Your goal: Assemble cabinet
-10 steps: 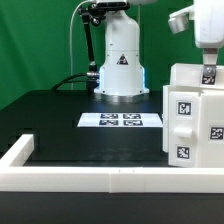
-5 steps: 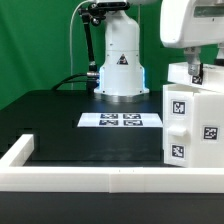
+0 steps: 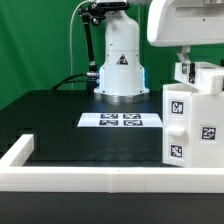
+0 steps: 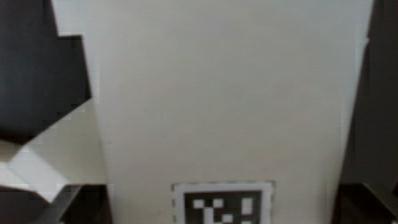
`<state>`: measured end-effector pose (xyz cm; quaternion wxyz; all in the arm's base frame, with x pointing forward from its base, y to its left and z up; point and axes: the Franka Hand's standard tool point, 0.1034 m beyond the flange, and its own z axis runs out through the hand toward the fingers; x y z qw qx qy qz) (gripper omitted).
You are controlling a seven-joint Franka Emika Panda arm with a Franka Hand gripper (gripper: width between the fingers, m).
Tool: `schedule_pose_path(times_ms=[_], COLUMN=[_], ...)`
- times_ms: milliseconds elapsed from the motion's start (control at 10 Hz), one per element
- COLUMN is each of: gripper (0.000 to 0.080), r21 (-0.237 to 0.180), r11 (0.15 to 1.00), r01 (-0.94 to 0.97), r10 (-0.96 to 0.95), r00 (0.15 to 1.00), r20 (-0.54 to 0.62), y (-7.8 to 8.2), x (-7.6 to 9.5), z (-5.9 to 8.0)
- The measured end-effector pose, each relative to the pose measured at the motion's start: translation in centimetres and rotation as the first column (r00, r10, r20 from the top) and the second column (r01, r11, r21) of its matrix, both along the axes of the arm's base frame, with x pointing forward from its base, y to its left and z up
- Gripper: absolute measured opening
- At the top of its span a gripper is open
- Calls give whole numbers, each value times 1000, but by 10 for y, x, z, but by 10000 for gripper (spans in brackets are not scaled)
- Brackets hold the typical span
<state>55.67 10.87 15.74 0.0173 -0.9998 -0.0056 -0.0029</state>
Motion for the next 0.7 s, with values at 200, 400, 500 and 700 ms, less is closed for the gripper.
schedule_pose_path(times_ms=[200,400,500,700], gripper=[560,560,560,560], r21=[0,0,0,-3], r11=[956,921,885,810], r01=[295,390,465,586], r10=[-295,-390,-465,-586], r00=[956,921,885,810], r20=[-11,-14,-18,-23], y=[4,6,6,6], x=[-1,-1,-1,-1], z=[0,0,0,0])
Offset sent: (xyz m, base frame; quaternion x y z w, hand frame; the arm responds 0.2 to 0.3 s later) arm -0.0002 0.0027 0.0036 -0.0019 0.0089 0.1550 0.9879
